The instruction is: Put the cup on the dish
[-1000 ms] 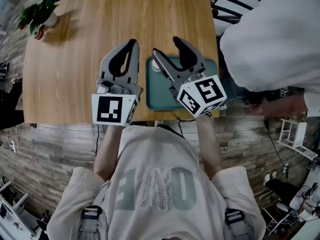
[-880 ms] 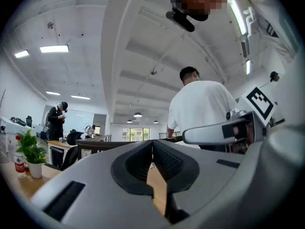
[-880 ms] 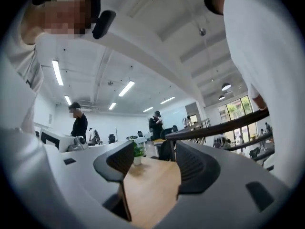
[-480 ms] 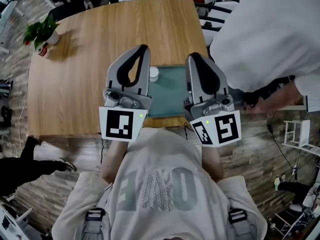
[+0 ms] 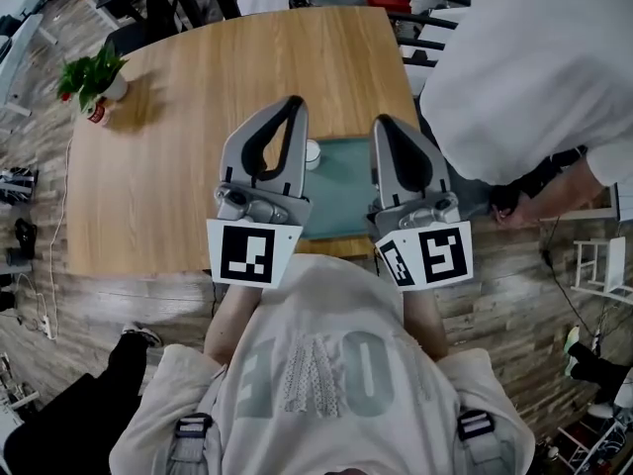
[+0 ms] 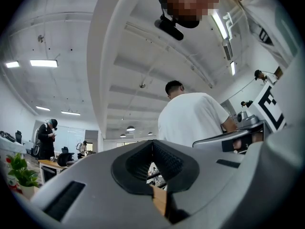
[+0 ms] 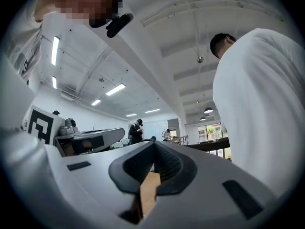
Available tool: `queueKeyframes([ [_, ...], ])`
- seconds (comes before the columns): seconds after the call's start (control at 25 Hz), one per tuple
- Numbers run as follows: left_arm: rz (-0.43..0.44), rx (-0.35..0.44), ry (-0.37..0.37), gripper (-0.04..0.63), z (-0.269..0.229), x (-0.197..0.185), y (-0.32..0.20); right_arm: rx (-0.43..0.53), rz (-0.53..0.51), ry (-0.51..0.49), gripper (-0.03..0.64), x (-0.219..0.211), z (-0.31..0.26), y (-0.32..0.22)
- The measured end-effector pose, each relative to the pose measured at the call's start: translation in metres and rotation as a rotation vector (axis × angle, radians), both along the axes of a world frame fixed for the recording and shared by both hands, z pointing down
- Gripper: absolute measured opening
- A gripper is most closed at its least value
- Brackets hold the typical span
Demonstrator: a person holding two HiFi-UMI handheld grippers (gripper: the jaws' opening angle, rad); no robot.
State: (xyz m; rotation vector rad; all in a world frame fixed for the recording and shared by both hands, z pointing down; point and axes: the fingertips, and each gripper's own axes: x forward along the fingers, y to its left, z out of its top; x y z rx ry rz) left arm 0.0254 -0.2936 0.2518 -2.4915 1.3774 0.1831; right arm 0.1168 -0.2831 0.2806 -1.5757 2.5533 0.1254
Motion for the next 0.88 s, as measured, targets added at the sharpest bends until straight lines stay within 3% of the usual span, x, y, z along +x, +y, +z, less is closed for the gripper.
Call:
queueKeyframes([
  [0.88,0.003,-0.036,0.009,0.009,0.009,-0.007,-0.005,-0.03,0.006,0.028,0.018,-0.005,0.013,-0.004],
])
